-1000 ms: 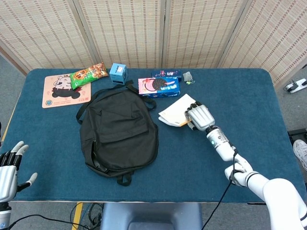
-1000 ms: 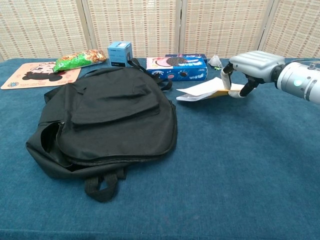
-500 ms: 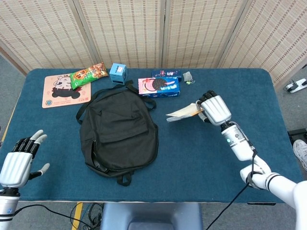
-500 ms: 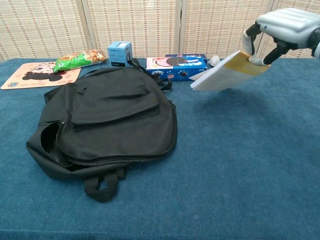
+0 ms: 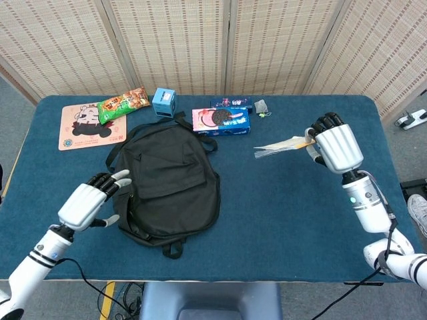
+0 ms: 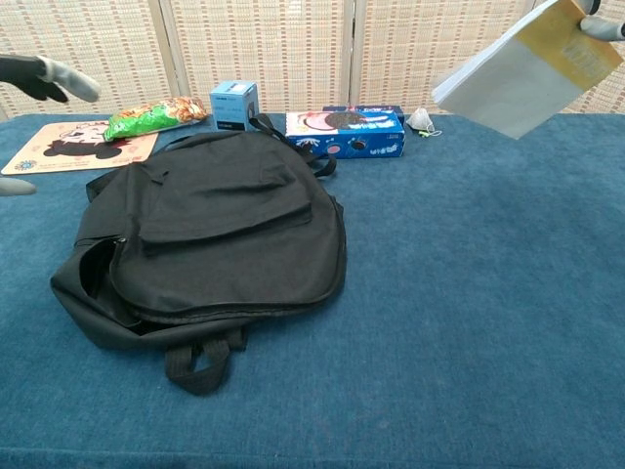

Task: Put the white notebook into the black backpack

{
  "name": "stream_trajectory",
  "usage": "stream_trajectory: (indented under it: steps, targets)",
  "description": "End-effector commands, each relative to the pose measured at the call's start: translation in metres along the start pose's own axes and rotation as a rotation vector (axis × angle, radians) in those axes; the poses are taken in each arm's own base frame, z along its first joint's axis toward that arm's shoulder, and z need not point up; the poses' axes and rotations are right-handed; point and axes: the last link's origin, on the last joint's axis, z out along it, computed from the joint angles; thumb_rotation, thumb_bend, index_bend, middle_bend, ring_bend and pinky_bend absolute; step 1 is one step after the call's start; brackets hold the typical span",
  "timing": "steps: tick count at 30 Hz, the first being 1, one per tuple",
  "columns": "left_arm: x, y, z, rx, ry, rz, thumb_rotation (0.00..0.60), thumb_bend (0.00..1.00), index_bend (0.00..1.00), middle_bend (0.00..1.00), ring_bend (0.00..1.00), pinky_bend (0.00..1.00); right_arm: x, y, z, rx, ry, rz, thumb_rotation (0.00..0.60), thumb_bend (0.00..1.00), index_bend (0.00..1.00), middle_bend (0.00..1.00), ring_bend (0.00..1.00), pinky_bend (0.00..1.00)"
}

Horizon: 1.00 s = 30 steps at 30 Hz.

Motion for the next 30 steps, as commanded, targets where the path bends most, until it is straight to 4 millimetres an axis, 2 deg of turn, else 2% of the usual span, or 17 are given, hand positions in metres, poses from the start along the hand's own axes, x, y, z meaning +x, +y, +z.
stream_trajectory:
  steps: [1, 5, 10, 19, 30]
  targets:
    - [-0.011, 0.011, 0.024, -0.082, -0.069, 0.023, 0.600, 0.22, 0.19, 0.12, 0.18, 0.14, 0.005, 0.004, -0.007, -0.016, 0.006, -0.006, 0.600, 0.60, 0.67, 0.52, 0.33, 0.24]
    - [-0.028, 0.017, 0.041, -0.116, -0.141, 0.050, 0.600, 0.22, 0.18, 0.12, 0.17, 0.14, 0.007, 0.006, -0.012, -0.024, 0.006, -0.006, 0.600, 0.60, 0.67, 0.52, 0.33, 0.24]
    - [-0.048, 0.024, 0.052, -0.141, -0.215, 0.105, 0.600, 0.22, 0.17, 0.12, 0.17, 0.14, 0.006, 0.008, -0.017, -0.030, 0.002, -0.003, 0.600, 0.60, 0.67, 0.52, 0.33, 0.24]
    - [-0.079, 0.036, 0.062, -0.149, -0.288, 0.130, 0.600, 0.22, 0.13, 0.12, 0.17, 0.14, 0.001, 0.010, -0.022, -0.031, -0.011, 0.008, 0.600, 0.60, 0.67, 0.53, 0.33, 0.24]
    - [-0.099, 0.041, 0.065, -0.129, -0.334, 0.136, 0.600, 0.22, 0.11, 0.12, 0.17, 0.14, -0.001, 0.015, -0.027, -0.037, -0.014, 0.014, 0.600, 0.60, 0.67, 0.53, 0.33, 0.24]
